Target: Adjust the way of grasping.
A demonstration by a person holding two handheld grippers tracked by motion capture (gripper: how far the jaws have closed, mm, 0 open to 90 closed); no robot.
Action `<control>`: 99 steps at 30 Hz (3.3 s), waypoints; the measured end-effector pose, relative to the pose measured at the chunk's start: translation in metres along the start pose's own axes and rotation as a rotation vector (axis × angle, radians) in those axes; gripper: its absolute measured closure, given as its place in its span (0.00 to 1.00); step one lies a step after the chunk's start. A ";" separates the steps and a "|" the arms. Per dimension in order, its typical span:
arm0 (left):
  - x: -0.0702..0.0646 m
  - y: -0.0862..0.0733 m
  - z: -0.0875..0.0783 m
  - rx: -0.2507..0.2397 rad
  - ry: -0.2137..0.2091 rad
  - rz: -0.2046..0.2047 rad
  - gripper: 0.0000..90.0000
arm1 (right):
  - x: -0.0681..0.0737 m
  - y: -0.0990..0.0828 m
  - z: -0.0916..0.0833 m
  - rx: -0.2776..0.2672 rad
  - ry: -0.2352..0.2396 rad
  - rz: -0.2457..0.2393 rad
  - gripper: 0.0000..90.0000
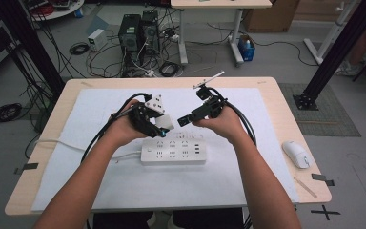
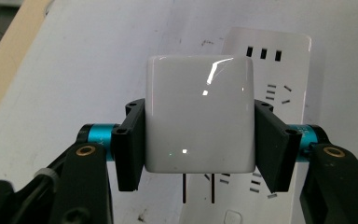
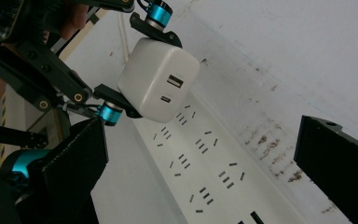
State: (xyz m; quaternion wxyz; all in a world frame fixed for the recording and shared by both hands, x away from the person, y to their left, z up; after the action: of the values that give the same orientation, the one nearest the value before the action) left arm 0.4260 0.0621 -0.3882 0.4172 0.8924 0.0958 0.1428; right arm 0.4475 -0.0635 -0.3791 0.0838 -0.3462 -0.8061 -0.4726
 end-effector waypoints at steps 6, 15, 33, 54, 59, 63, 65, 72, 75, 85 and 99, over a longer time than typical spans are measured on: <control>-0.005 0.005 0.004 -0.018 0.003 0.023 0.47 | 0.002 -0.002 0.009 -0.001 0.023 0.027 0.05; -0.010 0.007 0.005 -0.033 0.021 0.079 0.47 | 0.004 0.000 0.016 -0.040 0.070 0.102 0.15; -0.012 0.011 0.006 -0.049 0.030 0.106 0.47 | 0.009 -0.002 0.032 -0.062 0.149 0.231 0.32; -0.013 0.013 0.006 -0.059 0.052 0.127 0.47 | 0.013 -0.003 0.036 -0.063 0.193 0.280 0.48; -0.013 0.013 0.006 -0.062 0.050 0.125 0.47 | 0.013 -0.003 0.036 -0.066 0.205 0.287 0.53; -0.013 0.013 0.006 -0.065 0.054 0.125 0.47 | 0.013 -0.003 0.036 -0.070 0.210 0.294 0.55; -0.013 0.013 0.006 -0.066 0.056 0.127 0.47 | 0.013 -0.003 0.035 -0.070 0.215 0.306 0.56; -0.013 0.013 0.004 -0.060 0.069 0.154 0.47 | 0.013 -0.002 0.033 -0.100 0.260 0.361 0.67; -0.013 0.013 0.004 -0.056 0.070 0.159 0.47 | 0.013 -0.003 0.033 -0.095 0.263 0.372 0.67; -0.007 0.010 0.004 -0.032 0.103 0.119 0.40 | 0.009 -0.002 0.034 -0.116 0.239 0.398 0.69; 0.011 -0.004 -0.016 -0.013 0.141 -0.010 0.25 | -0.010 0.000 0.011 -0.144 0.065 0.297 0.69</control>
State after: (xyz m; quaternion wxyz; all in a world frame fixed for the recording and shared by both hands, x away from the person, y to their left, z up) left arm 0.4309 0.0791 -0.3792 0.4158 0.8770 0.1283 0.2040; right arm 0.4576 -0.0592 -0.3898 0.1537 -0.4513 -0.7068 -0.5227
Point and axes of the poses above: each handheld gripper's, and its own axes: z roughly forward along the jaws, y roughly out of its top, x roughly to its left, the point moved 8 cm from there along z, roughly forward along the jaws, and after that the axes turned 12 degrees about -x, right-handed, at the moved point
